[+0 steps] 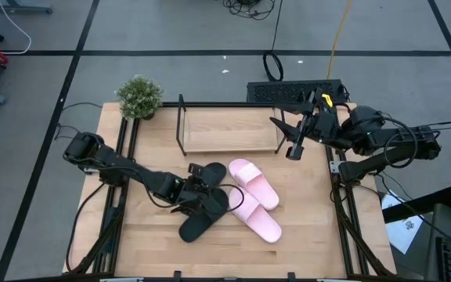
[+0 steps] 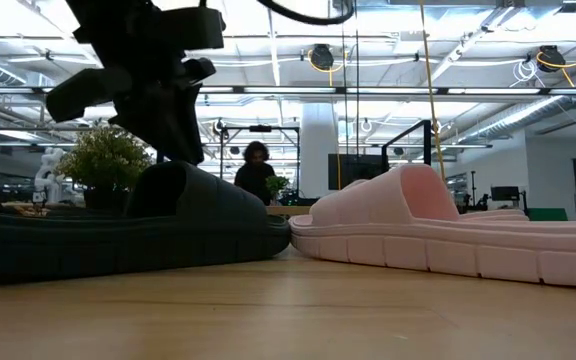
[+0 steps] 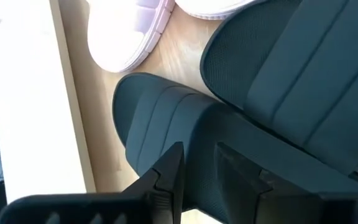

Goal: Pick and place slides into the shelf
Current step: Put the top black slipper on the shelf

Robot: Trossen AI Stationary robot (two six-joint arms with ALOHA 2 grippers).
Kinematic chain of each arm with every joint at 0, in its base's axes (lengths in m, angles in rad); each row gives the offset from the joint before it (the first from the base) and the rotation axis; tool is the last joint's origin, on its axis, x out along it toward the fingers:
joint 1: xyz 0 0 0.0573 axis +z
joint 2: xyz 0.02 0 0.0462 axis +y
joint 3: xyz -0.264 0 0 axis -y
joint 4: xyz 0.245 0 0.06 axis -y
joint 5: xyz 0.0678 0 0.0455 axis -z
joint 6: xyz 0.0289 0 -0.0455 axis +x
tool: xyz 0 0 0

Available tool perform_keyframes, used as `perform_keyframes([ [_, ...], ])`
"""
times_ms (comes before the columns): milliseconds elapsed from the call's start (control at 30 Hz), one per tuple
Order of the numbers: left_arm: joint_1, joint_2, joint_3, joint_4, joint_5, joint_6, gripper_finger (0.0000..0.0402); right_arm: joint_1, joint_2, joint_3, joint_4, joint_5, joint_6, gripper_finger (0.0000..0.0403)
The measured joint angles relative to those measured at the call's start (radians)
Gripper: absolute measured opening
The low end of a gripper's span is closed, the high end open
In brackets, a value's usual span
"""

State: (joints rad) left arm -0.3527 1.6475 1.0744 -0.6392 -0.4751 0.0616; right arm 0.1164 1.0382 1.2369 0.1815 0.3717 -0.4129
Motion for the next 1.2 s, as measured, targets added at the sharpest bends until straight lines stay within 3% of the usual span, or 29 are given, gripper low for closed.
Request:
perform_keyframes([
  [633,0.026,0.001,0.000,0.007,0.003,-0.048,0.0091,-0.006,0.000,0.000,0.000,-0.001,0.000,0.0146],
  [1000,0.023,0.001,0.000,0.007,0.002,-0.082,0.0226,-0.006,0.000,0.000,0.000,-0.002,0.000,0.0146],
  [1200,0.025,0.002,0.000,0.007,0.025,-0.041,0.0247,-0.006,0.000,0.000,0.000,-0.002,0.000,0.0146],
])
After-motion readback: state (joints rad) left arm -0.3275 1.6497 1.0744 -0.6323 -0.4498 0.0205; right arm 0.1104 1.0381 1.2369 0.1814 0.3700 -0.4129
